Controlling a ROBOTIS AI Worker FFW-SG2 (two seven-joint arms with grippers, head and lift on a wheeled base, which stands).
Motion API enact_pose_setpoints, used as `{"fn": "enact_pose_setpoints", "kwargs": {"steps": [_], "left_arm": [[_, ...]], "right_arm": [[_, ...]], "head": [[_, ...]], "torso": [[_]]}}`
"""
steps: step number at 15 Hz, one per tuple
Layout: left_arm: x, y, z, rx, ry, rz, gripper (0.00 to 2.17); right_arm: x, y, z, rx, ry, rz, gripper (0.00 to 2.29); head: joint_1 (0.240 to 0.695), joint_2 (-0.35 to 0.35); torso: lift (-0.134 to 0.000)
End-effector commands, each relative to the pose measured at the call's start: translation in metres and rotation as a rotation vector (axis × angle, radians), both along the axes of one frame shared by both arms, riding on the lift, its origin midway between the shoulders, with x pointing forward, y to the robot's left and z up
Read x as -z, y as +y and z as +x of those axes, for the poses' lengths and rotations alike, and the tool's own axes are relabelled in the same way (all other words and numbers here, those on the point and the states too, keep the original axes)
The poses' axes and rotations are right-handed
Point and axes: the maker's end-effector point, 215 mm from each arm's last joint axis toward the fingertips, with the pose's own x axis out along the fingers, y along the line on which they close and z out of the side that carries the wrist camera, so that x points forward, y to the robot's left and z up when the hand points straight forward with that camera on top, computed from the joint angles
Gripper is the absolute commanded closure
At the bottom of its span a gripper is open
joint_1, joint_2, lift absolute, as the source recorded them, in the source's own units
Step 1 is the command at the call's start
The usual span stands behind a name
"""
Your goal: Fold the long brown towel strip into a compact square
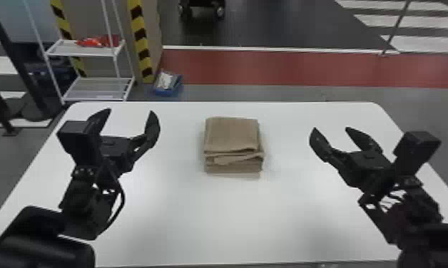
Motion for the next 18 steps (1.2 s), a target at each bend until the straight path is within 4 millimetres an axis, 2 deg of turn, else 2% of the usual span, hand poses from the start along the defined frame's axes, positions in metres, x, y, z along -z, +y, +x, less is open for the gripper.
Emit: {"fn": "enact_pose_setpoints", "kwargs": {"steps": [1, 3, 5, 8, 18], "left_arm": [[-0.002, 0.002, 0.004, -0.001, -0.002, -0.003, 0.05], [-0.005, 0.005, 0.007, -0.004, -0.005, -0.008, 0.05], [0.002, 0.009, 0.008, -0.007, 0.007, -0.015, 0.05], [0.004, 0.013, 0.011, -0.012, 0.013, -0.017, 0.05], [-0.005, 0.014, 0.011, -0.007, -0.007, -0.037, 0.05]], "right_arm": [[0.001, -0.006, -0.002, 0.009, -0.001, 0.005, 0.11], [-0.002, -0.012, -0.005, 0.023, -0.018, 0.015, 0.11], [-0.004, -0.024, -0.008, 0.044, -0.026, 0.034, 0.11], [-0.006, -0.031, -0.010, 0.056, -0.035, 0.044, 0.11], [-0.011, -0.031, -0.010, 0.057, -0.051, 0.047, 0.11]], "head": [[0.647, -0.033], [0.645, -0.035], [0.643, -0.040], [0.644, -0.046], [0.638, -0.052]], "torso": [[-0.120], [-0.120], [-0.120], [-0.120], [-0.120]]}}
